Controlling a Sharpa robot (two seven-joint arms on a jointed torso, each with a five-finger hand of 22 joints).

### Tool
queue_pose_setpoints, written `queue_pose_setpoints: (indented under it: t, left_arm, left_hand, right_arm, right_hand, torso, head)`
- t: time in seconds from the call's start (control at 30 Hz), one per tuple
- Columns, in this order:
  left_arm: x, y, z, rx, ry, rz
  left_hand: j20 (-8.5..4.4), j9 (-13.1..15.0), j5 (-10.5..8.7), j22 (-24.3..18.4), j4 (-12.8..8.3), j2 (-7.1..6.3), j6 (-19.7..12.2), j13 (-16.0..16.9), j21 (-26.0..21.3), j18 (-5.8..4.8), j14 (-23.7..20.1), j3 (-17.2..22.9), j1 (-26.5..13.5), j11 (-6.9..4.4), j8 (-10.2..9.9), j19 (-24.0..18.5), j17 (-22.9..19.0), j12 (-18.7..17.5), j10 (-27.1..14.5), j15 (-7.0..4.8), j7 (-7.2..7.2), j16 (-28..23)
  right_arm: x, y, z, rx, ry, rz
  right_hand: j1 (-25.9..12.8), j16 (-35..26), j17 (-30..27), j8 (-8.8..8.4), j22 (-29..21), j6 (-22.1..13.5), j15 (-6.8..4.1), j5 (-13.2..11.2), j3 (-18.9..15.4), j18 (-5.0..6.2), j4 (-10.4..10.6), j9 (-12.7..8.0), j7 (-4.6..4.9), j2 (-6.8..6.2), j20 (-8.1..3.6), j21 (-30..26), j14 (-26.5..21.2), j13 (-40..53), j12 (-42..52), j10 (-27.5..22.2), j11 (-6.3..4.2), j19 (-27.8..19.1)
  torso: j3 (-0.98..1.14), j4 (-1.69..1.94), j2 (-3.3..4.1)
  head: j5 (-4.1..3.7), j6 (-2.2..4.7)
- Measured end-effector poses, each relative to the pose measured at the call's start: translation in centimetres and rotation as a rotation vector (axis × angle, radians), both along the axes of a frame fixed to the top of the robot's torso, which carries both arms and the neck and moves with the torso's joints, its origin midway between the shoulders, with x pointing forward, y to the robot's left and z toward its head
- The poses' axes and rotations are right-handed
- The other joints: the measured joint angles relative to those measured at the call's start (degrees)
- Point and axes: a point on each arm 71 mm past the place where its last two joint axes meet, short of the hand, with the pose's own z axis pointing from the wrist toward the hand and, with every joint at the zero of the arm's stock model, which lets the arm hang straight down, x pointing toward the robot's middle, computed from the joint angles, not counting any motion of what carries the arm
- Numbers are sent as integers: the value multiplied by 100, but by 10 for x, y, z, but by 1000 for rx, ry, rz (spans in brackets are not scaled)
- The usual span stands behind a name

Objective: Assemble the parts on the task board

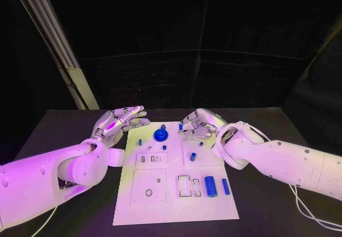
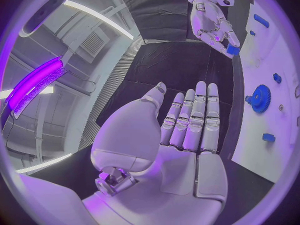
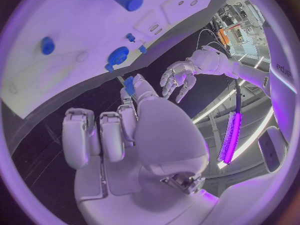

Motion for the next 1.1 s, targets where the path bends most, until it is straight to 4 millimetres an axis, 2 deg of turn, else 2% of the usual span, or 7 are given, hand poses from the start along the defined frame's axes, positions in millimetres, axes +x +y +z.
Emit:
queue_pose_setpoints:
  t: [0.17,0.2,0.3,0.43,0.63,0.83,1.1]
  left_arm:
    - [3,1,1,1,-2,8]
    - [4,2,1,2,-3,10]
    - [5,3,1,2,-3,15]
    - [6,4,1,1,-2,20]
    - [7,3,1,-1,-1,19]
    - [7,2,1,-3,0,19]
    - [8,2,1,-3,1,20]
  left_hand:
    - [0,0,0,0,0,0,0,0,-21,0,0,0,0,0,0,0,0,0,0,0,0,0]
    - [0,0,0,0,0,0,0,0,-21,0,0,0,0,0,0,0,0,0,0,0,0,0]
    - [0,0,0,0,0,0,0,0,-21,0,0,0,0,0,0,0,0,0,0,0,0,0]
    - [0,0,0,-4,0,0,0,0,-21,0,0,0,0,0,0,0,-1,0,0,0,0,0]
    - [0,0,0,-4,0,5,0,0,-21,0,0,0,-5,0,0,0,-1,0,0,0,0,0]
    - [0,0,0,-4,0,21,0,0,-21,0,0,0,-21,0,0,0,-1,0,0,0,0,0]
    - [0,0,0,-3,0,21,0,0,-21,0,0,0,-21,0,0,0,-1,0,0,0,0,0]
  right_arm:
    - [-5,36,-5,-39,1,40]
    - [-7,43,-7,-52,3,50]
    - [-10,57,-14,-85,5,75]
    - [-16,74,-22,-131,5,109]
    - [-20,88,-32,-191,5,138]
    - [-23,92,-39,-232,-4,148]
    - [-25,93,-46,-266,-13,152]
  right_hand:
    - [-24,0,0,-3,0,0,1,-10,1,0,1,-1,-1,-24,0,0,0,-15,1,0,0,0]
    - [-51,0,0,-3,0,30,1,-10,-3,0,38,-1,-31,-49,0,0,0,-96,1,10,-10,0]
    - [-93,0,0,-4,0,52,1,-11,3,0,45,-2,-53,-42,0,0,0,-124,1,39,-39,0]
    - [-116,0,0,-6,0,55,0,-22,1,0,47,-5,-56,-51,0,0,0,-128,3,41,-41,0]
    - [-143,-1,2,-23,0,80,1,-22,1,0,47,-19,-82,-66,0,0,0,-164,3,71,-72,0]
    - [-159,-1,4,-38,0,82,1,-28,16,0,63,-23,-85,-82,0,0,0,-177,4,74,-75,-1]
    - [-179,-1,4,-67,0,110,1,-5,17,0,65,-22,-115,-103,0,-1,0,-213,4,131,-132,-1]
  torso:
    - [-18,20,-31]
    - [-18,21,-32]
    - [-21,28,-41]
    - [-24,35,-42]
    - [-23,36,-42]
    - [-19,34,-40]
    - [-13,30,-38]
  head:
    - [128,-90]
    - [156,-99]
    - [234,-151]
    - [309,-181]
    - [339,-182]
    - [368,-224]
    - [376,-283]
